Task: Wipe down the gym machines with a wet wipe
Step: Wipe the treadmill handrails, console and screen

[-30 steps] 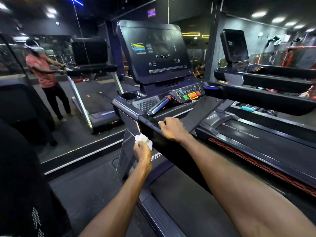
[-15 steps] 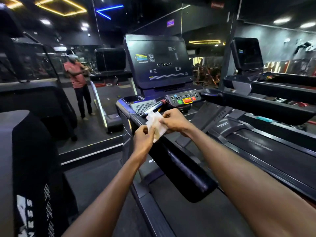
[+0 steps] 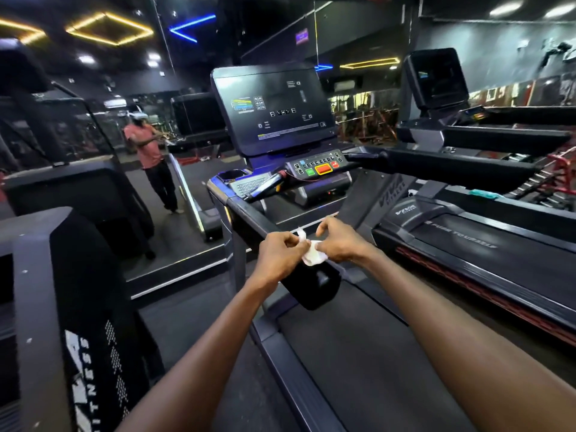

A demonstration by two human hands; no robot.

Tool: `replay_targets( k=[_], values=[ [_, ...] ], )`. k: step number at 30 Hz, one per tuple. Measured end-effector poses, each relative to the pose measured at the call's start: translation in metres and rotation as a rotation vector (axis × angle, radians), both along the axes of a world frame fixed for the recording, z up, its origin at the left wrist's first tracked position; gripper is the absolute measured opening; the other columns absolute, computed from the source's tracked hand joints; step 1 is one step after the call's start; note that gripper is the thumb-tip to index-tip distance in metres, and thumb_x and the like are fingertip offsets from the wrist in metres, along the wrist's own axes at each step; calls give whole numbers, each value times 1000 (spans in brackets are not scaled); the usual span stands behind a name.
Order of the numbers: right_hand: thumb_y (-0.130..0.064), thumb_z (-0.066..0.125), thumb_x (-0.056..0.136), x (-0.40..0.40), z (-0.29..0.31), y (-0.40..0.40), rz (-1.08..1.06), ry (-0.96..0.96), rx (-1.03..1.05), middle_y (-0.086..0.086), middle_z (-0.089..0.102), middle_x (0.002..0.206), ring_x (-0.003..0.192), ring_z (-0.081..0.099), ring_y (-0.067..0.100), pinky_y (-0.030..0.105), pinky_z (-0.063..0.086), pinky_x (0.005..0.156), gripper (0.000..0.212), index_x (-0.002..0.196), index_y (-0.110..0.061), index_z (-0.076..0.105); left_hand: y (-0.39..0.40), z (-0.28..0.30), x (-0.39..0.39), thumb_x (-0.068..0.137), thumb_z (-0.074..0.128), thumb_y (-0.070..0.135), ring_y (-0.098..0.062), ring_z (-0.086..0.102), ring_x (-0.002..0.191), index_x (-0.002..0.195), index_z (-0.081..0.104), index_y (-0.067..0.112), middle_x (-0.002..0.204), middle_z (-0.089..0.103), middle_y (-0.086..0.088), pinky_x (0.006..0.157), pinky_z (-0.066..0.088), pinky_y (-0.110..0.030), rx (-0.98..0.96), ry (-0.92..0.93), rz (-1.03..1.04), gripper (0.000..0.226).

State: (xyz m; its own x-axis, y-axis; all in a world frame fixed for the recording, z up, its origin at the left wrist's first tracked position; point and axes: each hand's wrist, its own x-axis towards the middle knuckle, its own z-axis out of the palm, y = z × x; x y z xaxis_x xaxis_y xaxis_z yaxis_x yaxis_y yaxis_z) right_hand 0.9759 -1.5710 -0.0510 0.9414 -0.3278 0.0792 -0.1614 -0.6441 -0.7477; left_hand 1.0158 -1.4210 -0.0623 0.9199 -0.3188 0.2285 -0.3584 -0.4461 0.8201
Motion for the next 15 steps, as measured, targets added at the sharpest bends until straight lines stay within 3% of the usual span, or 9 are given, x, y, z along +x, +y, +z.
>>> replay_targets(
  k=[3,5,7,9,13,15],
  values=[
    [-8,58,85,-28,-5,3,31,10,-128,-8,62,80,87,63,18,16,36,56,16,93,-18,67,-3,-1,-24,87,71,30,-13,64,82,89,75,14,88,74,-3,76,50,-30,55,38,-22,16],
    [-1,54,83,-47,-10,5,-3,10,-128,-2,71,92,103,64,21,17,37,71,28,99,-13,74,-3,-2,-39,87,71,27,-15,66,91,98,75,15,94,74,-2,81,48,-29,71,38,-19,17],
    [3,53,81,-64,-13,6,-38,-5,-135,10,73,106,108,64,23,20,40,76,34,102,-11,76,-2,-3,-53,87,71,24,-17,64,91,103,74,15,90,71,-1,76,44,-25,86,6,1,19],
    [2,50,81,-74,-13,7,-54,-11,-129,14,73,106,107,64,26,23,42,78,35,98,-8,78,-2,-2,-67,87,70,21,-19,63,89,107,73,14,83,67,-1,74,40,-23,94,-17,23,21],
    [-22,43,95,-80,-13,24,-50,-49,50,21,70,99,100,62,35,41,47,84,34,81,-9,72,-1,2,-85,89,65,18,-24,65,95,107,73,12,93,72,-7,76,39,-24,107,-72,61,20],
    [-41,33,104,-79,-18,37,-23,-33,105,21,67,118,114,58,36,40,43,95,49,110,-13,73,-3,5,-89,93,58,16,-22,64,100,106,73,11,101,73,-7,79,38,-24,74,-80,111,21]
  ],
)
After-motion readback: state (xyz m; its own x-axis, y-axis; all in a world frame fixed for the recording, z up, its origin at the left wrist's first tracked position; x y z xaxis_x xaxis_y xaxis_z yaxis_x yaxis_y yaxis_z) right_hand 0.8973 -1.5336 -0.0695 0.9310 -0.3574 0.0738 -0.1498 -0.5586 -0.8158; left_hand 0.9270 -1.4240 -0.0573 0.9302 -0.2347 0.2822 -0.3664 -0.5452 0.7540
